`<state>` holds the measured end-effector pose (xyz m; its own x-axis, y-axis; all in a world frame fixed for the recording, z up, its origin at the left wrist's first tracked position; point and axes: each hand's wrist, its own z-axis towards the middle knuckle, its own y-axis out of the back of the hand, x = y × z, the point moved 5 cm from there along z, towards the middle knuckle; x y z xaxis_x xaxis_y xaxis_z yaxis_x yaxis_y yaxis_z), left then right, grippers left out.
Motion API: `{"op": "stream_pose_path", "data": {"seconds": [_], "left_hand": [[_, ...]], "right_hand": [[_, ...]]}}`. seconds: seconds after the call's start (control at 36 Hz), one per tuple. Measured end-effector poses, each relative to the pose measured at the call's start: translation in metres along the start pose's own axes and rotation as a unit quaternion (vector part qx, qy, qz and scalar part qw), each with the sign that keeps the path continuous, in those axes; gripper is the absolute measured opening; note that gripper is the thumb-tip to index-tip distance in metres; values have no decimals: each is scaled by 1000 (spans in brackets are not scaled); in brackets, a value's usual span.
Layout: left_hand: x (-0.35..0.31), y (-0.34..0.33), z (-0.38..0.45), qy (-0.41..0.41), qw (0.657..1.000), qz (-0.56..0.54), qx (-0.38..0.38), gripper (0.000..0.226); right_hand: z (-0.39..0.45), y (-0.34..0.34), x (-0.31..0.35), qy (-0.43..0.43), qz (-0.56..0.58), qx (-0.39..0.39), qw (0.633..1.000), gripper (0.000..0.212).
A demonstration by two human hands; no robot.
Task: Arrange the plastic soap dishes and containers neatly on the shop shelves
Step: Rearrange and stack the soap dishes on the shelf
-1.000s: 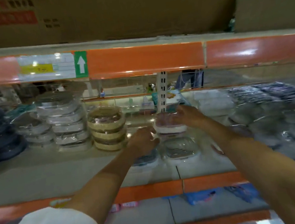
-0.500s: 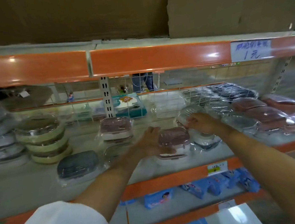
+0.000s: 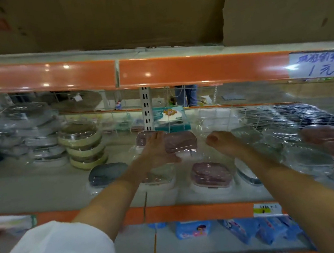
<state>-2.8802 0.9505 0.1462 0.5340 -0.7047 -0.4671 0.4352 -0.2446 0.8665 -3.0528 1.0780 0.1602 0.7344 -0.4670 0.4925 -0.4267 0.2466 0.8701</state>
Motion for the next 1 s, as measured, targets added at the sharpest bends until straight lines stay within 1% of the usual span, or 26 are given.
{"op": "stream_pose_path", "data": {"seconds": [0.03, 0.11, 0.22, 0.33, 0.42, 0.53, 0.58, 0.64, 0.69, 0.72, 0.78, 0.83, 0.92, 0.94, 1.0], "left_hand": [[9, 8, 1, 9, 1000, 8, -13, 101], [32, 23, 5, 22, 1000, 8, -19, 103], [54, 34, 16, 24, 999, 17, -27, 103], [59, 40, 31, 17, 1000, 12, -15, 99], [58, 42, 43, 2, 1000, 17, -12, 97], [57, 38, 51, -11, 1000, 24, -4, 94], [58, 36, 51, -10, 1000, 9, 2, 94], [61, 34, 54, -11, 1000, -18, 8, 85], [67, 32, 55, -3, 999, -41, 18, 74], [69, 31, 56, -6, 999, -46, 17, 73], [68, 32, 54, -15, 999, -29, 11, 81], [69, 32, 52, 3, 1000, -14, 0, 89], [74, 29, 51, 33, 999, -17, -15, 88], [76, 28, 50, 40, 999, -21, -18, 86], [79, 26, 48, 45, 998, -28, -21, 80]], "right_hand": [[4, -4, 5, 4, -1, 6, 1000, 29], [14, -16, 14, 2, -17, 31, 999, 33], [18, -31, 13, -11, -68, 107, 992, 40], [15, -39, -6, -25, -129, 144, 981, 54], [8, -41, -20, -37, -164, 169, 971, 49], [-1, -42, -26, -50, -171, 205, 962, 60], [-6, -43, -27, -60, -167, 223, 958, 61], [-10, -44, -28, -72, -156, 245, 954, 64], [-14, -44, -27, -77, -181, 263, 945, 76], [-16, -45, -26, -79, -196, 269, 939, 83], [-16, -49, -24, -78, -222, 276, 932, 91], [-15, -54, -22, -72, -249, 284, 923, 101], [-13, -62, -25, -70, -294, 286, 909, 115], [-12, -64, -26, -65, -307, 277, 908, 115], [-11, -66, -25, -61, -313, 248, 915, 109]]}}
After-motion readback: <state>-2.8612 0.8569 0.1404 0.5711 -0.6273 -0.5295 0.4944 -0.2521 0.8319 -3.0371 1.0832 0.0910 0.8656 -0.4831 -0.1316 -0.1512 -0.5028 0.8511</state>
